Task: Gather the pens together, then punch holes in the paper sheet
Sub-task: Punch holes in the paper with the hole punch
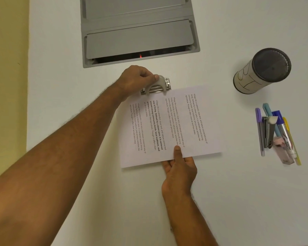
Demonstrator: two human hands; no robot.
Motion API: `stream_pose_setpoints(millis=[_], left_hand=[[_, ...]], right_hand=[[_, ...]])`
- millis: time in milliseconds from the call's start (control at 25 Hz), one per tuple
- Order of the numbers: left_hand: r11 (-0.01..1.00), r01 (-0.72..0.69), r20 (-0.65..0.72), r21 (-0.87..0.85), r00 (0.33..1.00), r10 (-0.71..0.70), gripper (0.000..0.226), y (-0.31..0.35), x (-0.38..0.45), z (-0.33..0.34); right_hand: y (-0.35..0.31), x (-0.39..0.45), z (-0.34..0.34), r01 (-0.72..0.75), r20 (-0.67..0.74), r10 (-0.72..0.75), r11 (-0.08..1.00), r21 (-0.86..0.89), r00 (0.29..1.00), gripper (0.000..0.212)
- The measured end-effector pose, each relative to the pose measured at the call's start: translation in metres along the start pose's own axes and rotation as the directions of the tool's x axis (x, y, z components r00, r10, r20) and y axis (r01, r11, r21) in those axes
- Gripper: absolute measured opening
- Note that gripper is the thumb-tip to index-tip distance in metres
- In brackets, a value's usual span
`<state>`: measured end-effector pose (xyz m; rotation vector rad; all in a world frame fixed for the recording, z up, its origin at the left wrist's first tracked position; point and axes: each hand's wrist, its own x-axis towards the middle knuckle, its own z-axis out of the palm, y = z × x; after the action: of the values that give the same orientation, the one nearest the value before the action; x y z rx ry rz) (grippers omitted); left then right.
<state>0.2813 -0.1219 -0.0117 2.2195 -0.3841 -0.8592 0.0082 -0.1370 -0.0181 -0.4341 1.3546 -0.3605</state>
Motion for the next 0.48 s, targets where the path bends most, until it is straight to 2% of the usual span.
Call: stream_pose_setpoints(millis=[480], left_hand=[[1.0,0.009,0.014,0.028,1.0,-0.01,0.03,-0.001,0.0,0.0]], right_hand=[[-0.004,0.003,0.016,-0.015,-0.012,0.014,1.0,-0.02,1.0,0.017]])
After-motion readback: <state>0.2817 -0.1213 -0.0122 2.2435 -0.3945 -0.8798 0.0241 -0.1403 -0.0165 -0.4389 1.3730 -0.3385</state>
